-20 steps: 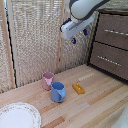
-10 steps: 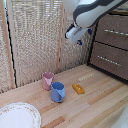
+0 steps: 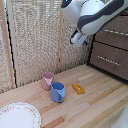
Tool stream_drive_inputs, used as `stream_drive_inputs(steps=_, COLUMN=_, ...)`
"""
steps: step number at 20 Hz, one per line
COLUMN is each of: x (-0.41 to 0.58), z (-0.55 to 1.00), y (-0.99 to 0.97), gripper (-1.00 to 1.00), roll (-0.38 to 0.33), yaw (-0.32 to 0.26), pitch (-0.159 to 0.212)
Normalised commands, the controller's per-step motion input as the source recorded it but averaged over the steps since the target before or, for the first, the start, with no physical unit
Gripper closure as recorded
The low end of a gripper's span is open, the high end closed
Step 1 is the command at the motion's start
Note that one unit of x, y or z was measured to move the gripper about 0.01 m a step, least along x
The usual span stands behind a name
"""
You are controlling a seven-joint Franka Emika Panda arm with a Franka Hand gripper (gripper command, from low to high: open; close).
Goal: Kindly get your arm to the topmost drawer handle. Get a good grip on it, then softly pull to open it.
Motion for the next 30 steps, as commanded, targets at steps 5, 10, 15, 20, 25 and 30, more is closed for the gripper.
stream_drive_inputs(steps=5, x=0.0, z=0.0, y=-0.21, gripper=-1.0, roll=-0.375, yaw=0.095, pitch=-0.015)
stream_drive_inputs(steps=10, x=-0.039, z=0.0, y=-0.39, gripper=-1.0, roll=-0.339, yaw=0.089, pitch=-0.029)
stream_drive_inputs(steps=15, x=-0.054, z=0.0, y=-0.5, gripper=-1.0, roll=-0.303, yaw=0.078, pitch=-0.039)
stream_drive_inputs(steps=20, x=-0.007, z=0.0, y=-0.62, gripper=-1.0, roll=-0.212, yaw=0.096, pitch=-0.046)
stream_drive_inputs(steps=25, x=-0.001, z=0.0, y=-0.75, gripper=-1.0, roll=-0.155, yaw=0.082, pitch=-0.024)
stream_drive_inputs(steps=30, x=0.0, z=0.0, y=-0.83, gripper=-1.0, roll=-0.084, yaw=0.085, pitch=-0.01)
